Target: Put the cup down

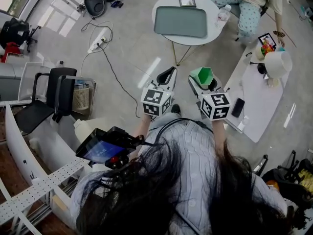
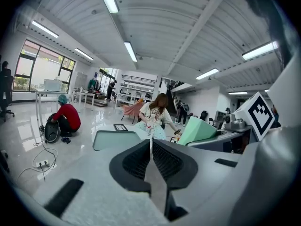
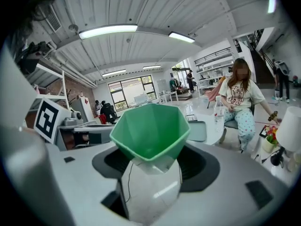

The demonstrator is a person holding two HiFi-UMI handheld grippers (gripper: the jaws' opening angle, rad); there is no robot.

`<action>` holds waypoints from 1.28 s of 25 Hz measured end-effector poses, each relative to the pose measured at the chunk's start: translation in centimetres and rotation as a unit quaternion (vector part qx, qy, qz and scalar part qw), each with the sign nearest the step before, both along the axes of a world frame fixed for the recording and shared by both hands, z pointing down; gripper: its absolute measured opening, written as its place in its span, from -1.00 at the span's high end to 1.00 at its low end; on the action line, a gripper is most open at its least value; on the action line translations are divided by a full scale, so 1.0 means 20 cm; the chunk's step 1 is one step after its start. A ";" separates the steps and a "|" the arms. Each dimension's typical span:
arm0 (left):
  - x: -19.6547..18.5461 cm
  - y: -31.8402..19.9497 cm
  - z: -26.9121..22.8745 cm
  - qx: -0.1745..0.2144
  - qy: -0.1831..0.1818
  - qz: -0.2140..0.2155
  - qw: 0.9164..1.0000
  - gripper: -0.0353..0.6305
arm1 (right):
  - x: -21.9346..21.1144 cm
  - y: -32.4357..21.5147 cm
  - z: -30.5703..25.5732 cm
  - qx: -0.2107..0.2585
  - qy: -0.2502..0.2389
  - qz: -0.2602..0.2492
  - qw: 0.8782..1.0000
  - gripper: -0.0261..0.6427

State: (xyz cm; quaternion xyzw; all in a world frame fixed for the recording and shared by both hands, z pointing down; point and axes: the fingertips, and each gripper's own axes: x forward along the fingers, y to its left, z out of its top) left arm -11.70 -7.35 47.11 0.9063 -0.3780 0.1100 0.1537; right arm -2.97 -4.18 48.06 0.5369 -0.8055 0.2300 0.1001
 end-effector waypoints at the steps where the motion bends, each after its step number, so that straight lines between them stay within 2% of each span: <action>1: 0.00 -0.01 0.00 -0.001 0.001 0.001 1.000 0.81 | 0.00 0.00 0.00 0.000 0.002 0.001 1.000 -0.01; 12: 0.06 -0.08 0.06 -0.015 0.001 0.008 1.000 0.81 | 0.05 -0.09 0.03 -0.010 0.004 0.008 1.000 -0.01; 21: 0.07 -0.31 0.08 -0.018 0.002 -0.014 1.000 0.81 | 0.10 -0.34 0.07 -0.014 0.003 -0.006 1.000 -0.01; 27: 0.19 -0.60 0.15 -0.033 -0.008 -0.026 0.999 0.81 | 0.24 -0.64 0.13 -0.026 -0.005 -0.014 1.000 -0.01; 32: 0.24 -0.68 0.09 -0.028 -0.006 -0.023 0.999 0.82 | 0.28 -0.71 0.08 -0.026 -0.003 -0.015 1.000 -0.01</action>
